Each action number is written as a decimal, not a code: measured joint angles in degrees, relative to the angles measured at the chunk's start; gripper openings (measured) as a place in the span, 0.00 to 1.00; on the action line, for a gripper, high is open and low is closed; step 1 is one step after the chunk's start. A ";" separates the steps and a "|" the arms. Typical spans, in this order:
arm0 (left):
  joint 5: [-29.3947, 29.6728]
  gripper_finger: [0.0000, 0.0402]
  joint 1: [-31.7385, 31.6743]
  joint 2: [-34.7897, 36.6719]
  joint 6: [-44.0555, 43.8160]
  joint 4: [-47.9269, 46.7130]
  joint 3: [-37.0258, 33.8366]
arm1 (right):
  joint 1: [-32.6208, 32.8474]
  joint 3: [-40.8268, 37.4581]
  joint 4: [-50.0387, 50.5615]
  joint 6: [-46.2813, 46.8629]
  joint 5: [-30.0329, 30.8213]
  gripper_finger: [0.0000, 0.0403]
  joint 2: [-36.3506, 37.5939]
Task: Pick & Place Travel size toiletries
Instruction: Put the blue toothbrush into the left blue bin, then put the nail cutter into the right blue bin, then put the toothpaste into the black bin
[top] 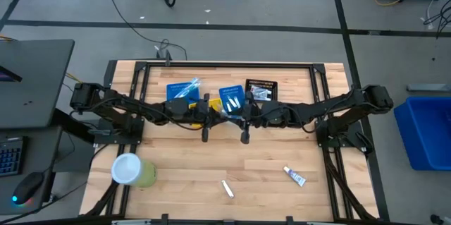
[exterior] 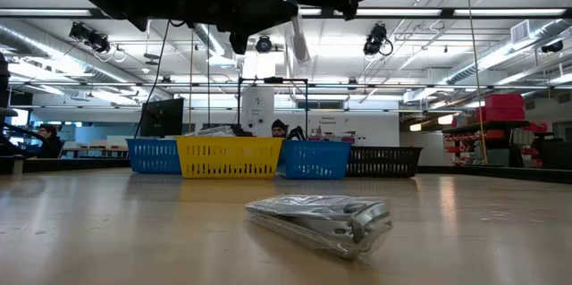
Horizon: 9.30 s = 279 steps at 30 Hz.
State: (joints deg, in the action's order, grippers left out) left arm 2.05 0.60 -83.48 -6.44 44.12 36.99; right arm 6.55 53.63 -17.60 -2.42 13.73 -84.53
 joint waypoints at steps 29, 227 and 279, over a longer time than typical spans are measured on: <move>18.19 0.06 -22.35 16.82 -6.41 -78.31 11.72 | 1.75 -0.07 7.66 4.09 11.28 0.37 3.02; -14.16 0.27 -12.48 10.69 12.73 -23.27 -7.21 | 13.53 -5.51 64.74 57.00 -20.45 0.30 13.71; -13.42 0.27 -12.48 10.62 14.48 -22.54 -7.23 | 21.88 -1.97 60.45 62.46 -16.68 0.25 -8.05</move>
State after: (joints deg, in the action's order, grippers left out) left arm -11.38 -11.88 -72.86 8.04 21.58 29.76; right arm 28.43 51.66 42.85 60.04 -2.95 -92.58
